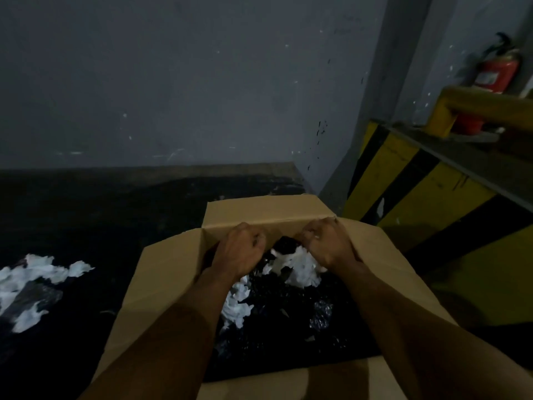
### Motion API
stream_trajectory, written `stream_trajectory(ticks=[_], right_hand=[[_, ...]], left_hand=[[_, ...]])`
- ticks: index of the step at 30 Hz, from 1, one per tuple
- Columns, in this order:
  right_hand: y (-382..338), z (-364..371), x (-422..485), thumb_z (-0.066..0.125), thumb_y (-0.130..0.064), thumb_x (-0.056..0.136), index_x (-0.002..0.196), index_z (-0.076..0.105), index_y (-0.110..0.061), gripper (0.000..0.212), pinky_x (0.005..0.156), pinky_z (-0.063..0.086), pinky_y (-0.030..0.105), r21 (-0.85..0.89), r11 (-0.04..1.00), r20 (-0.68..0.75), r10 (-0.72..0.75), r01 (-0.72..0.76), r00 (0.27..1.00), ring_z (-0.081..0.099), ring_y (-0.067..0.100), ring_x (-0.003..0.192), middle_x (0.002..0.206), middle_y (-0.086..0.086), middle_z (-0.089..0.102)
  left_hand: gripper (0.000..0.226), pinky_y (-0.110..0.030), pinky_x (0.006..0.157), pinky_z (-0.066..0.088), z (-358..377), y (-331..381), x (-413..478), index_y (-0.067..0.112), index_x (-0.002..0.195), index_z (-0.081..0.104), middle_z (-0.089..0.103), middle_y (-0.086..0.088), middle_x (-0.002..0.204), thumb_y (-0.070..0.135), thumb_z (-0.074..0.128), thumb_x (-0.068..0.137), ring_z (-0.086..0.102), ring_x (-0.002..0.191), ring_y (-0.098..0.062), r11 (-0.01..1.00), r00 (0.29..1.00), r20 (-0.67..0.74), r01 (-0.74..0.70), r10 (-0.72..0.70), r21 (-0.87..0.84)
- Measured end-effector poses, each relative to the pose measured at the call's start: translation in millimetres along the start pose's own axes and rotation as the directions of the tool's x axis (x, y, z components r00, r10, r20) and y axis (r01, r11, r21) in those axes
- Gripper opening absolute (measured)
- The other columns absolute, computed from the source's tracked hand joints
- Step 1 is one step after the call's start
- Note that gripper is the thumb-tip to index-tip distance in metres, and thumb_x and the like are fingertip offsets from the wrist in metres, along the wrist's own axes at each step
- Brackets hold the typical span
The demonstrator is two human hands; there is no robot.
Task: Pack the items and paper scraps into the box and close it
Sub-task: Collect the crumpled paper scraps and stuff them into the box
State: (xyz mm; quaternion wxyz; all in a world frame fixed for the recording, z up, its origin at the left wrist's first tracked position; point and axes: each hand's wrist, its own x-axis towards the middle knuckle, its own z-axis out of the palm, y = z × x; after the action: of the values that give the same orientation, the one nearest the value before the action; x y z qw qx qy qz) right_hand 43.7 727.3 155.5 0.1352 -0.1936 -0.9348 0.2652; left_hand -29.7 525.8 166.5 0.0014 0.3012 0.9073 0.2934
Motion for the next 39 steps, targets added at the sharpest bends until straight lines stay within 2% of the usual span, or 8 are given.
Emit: stream_trajectory(ticks=[2,5,10,14,19,24,29,39], right_hand=[[-7,-6,-2,0.053,-0.030,0.082,0.089,0.062,-0.034,0.013,0.070,0.047,0.032,0.009,1.000,0.033,0.004,-0.005,0.999,0.058,0.024,0.082,0.093,0.004,0.065],[-1,-6,5,0.057,-0.009,0.078,0.105,0.064,-0.023,0.032,0.065,0.046,0.027,0.012,1.000,0.042,-0.001,0.001,0.999,0.062,0.021,0.079,0.098,0.002,0.068],[4,-1,6,0.058,-0.016,0.086,0.091,0.065,-0.019,0.009,0.064,0.045,0.025,0.035,0.999,-0.067,-0.004,0.006,0.998,0.064,0.022,0.075,0.084,0.005,0.070],[4,-9,0,0.056,0.000,0.079,0.112,0.060,-0.014,0.036,0.068,0.041,0.027,0.058,0.998,-0.044,-0.019,0.022,0.999,0.057,0.023,0.082,0.096,0.007,0.062],[3,-16,-1,0.057,-0.019,0.090,0.100,0.066,-0.016,0.014,0.068,0.044,0.027,0.022,1.000,-0.149,-0.009,0.012,0.989,0.062,0.024,0.084,0.098,0.009,0.068],[-2,-29,-12,0.053,-0.031,0.094,0.091,0.066,-0.021,0.017,0.064,0.042,0.028,-0.003,0.998,-0.222,-0.061,0.062,0.973,0.059,0.020,0.077,0.092,0.006,0.066],[-15,-41,-30,0.049,-0.037,0.096,0.102,0.067,-0.018,0.027,0.072,0.038,0.028,-0.015,0.997,-0.240,-0.082,0.081,0.967,0.055,0.021,0.089,0.102,0.007,0.063],[-63,-41,-60,0.040,-0.049,0.097,0.120,0.060,-0.019,0.043,0.082,0.045,0.034,-0.003,0.988,-0.173,-0.154,0.156,0.973,0.057,0.026,0.104,0.124,0.008,0.058]], left_hand=[[0.028,-0.036,0.091,0.047,5,-1,7,0.019,0.110,0.068,0.061,-0.005,0.114,0.019,0.045,0.093,0.058,0.103,-0.024,1.000,1.000,0.003,-0.016,0.016,-0.010],[0.028,-0.039,0.091,0.049,11,-2,13,0.018,0.112,0.067,0.062,-0.007,0.113,0.014,0.050,0.091,0.059,0.102,-0.025,0.998,0.998,-0.020,-0.062,0.062,-0.020],[0.021,-0.040,0.088,0.051,15,-2,15,0.020,0.110,0.066,0.062,-0.005,0.111,0.021,0.055,0.092,0.060,0.098,-0.022,0.999,0.999,-0.025,-0.042,0.041,-0.032],[0.026,-0.040,0.091,0.050,13,0,14,0.021,0.115,0.064,0.060,-0.003,0.115,0.014,0.054,0.092,0.059,0.102,-0.020,1.000,1.000,-0.024,-0.019,0.019,-0.006],[0.024,-0.040,0.088,0.049,2,9,9,0.017,0.113,0.063,0.059,-0.006,0.109,0.027,0.054,0.093,0.057,0.101,-0.022,0.999,0.996,-0.079,-0.040,0.041,0.011],[0.038,-0.038,0.098,0.043,-15,22,-4,0.017,0.127,0.056,0.055,-0.005,0.127,0.036,0.052,0.094,0.051,0.116,-0.021,0.997,0.990,-0.133,-0.033,0.041,0.063],[0.047,-0.036,0.104,0.036,-32,35,-24,0.016,0.135,0.051,0.051,-0.007,0.137,0.039,0.050,0.095,0.046,0.126,-0.024,0.994,0.985,-0.165,-0.040,0.056,0.101],[0.051,-0.038,0.105,0.039,-75,33,-76,0.010,0.137,0.049,0.052,-0.013,0.138,0.039,0.050,0.095,0.048,0.125,-0.028,0.990,0.960,-0.280,0.006,0.034,0.142]])
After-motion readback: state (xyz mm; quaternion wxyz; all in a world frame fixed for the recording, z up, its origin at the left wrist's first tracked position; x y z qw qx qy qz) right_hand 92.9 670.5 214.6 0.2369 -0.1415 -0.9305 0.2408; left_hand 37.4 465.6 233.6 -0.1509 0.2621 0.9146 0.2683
